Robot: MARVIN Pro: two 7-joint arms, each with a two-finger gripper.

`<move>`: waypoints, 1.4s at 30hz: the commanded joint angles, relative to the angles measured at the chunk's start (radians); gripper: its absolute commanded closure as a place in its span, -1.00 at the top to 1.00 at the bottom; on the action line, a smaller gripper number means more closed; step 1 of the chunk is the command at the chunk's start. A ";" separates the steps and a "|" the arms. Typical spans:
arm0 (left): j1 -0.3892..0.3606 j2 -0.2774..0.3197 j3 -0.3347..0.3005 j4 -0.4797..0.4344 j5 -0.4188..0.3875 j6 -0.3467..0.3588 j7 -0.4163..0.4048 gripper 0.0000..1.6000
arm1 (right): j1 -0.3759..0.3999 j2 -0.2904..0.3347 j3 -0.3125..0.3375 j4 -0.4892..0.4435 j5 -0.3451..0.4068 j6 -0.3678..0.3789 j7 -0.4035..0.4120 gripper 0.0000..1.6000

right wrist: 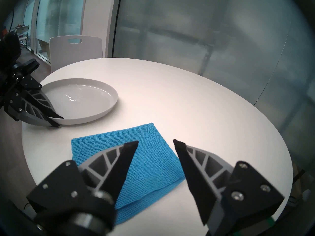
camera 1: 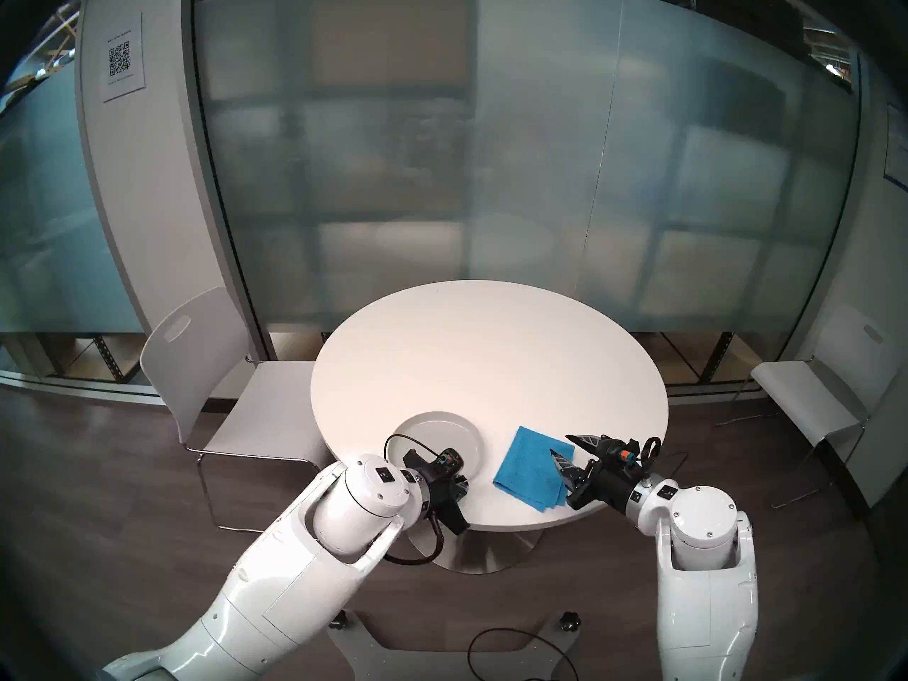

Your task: Fold the napkin in half twice and place it beside the plate

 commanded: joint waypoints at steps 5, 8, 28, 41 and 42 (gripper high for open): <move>-0.035 -0.015 0.003 0.030 0.009 -0.017 0.008 -0.43 | -0.006 -0.007 0.004 -0.041 0.010 -0.005 0.007 0.44; -0.036 -0.014 0.003 0.029 0.007 -0.017 0.006 -0.34 | -0.008 -0.008 0.005 -0.043 0.010 -0.005 0.009 0.45; -0.012 0.000 -0.016 -0.032 -0.012 0.004 -0.018 0.19 | -0.004 -0.013 -0.002 -0.046 0.001 -0.006 0.019 0.47; -0.002 0.001 -0.051 -0.095 -0.039 0.018 -0.031 0.72 | 0.005 -0.010 -0.001 -0.034 -0.001 -0.007 0.020 0.50; -0.001 0.001 -0.055 -0.104 -0.044 0.022 -0.034 0.77 | 0.005 -0.010 -0.001 -0.034 -0.002 -0.007 0.021 0.48</move>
